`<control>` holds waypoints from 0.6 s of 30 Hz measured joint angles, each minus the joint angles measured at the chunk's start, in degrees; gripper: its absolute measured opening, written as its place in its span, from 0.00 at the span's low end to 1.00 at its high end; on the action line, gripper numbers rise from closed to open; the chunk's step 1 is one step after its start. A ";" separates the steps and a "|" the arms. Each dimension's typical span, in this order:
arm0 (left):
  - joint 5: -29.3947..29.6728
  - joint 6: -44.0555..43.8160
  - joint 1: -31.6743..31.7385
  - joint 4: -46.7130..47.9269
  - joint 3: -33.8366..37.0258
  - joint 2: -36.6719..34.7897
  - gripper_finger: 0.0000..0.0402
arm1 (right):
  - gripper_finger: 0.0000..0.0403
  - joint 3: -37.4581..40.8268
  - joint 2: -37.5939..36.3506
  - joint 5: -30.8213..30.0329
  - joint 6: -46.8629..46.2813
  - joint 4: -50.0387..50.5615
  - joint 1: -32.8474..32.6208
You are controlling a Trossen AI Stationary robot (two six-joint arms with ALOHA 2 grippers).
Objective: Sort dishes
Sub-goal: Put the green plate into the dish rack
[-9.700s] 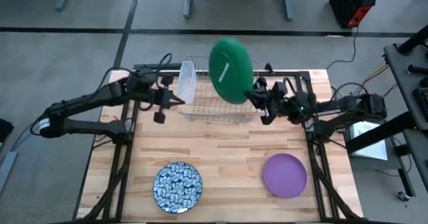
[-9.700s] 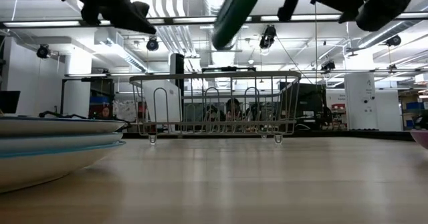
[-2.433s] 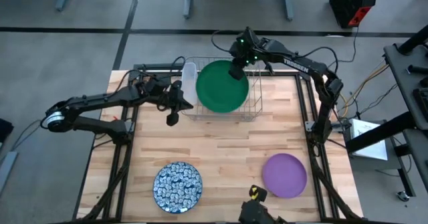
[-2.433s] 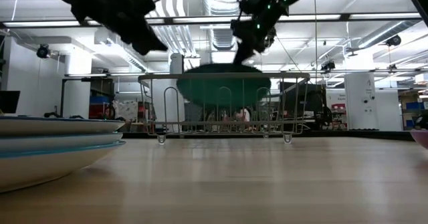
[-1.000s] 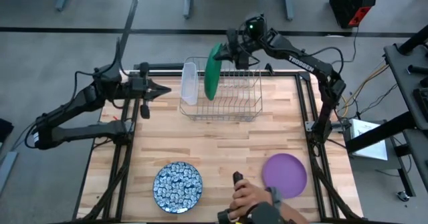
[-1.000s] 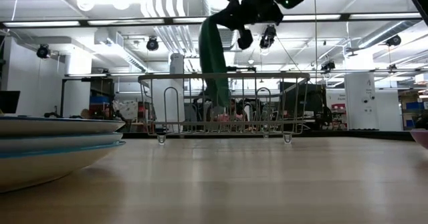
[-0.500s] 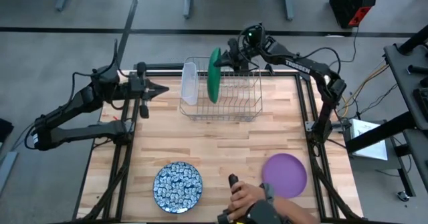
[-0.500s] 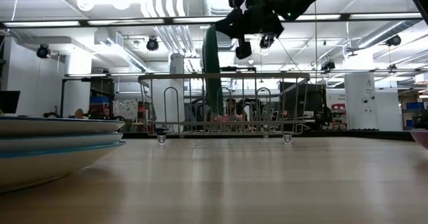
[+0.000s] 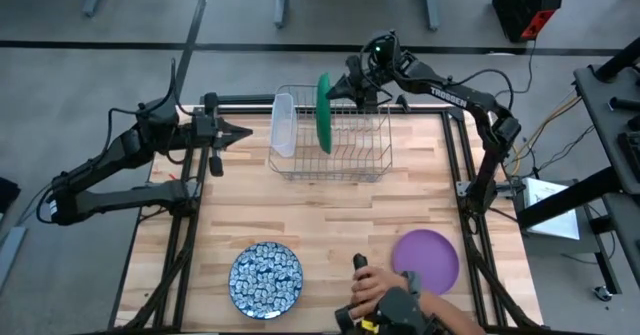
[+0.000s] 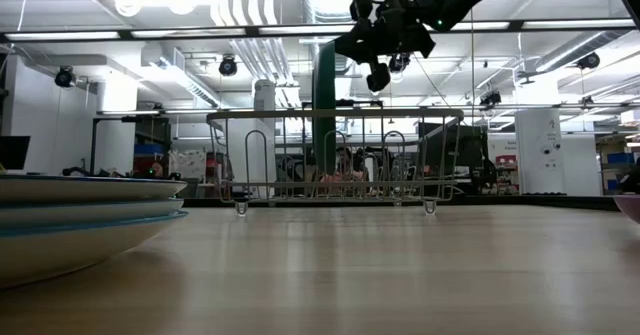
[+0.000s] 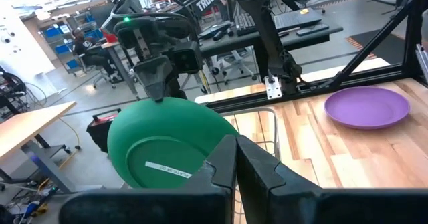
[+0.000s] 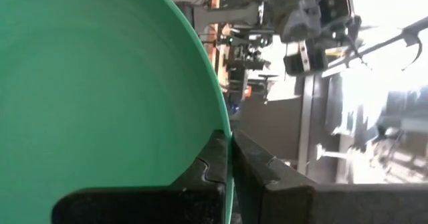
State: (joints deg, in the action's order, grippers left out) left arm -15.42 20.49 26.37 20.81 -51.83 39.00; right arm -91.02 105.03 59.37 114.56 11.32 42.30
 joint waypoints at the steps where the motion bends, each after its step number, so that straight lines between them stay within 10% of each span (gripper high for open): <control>1: 0.00 0.00 0.00 0.02 0.00 0.00 0.00 | 0.01 0.00 -0.13 -0.16 -1.15 0.33 0.28; 18: 0.07 -0.02 -0.01 0.81 0.00 0.02 0.00 | 0.17 0.00 -1.18 -1.71 -6.91 10.98 2.72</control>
State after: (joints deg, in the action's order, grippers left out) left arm -15.35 20.47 26.36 21.62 -51.83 39.03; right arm -91.02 103.85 57.66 107.65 22.31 45.02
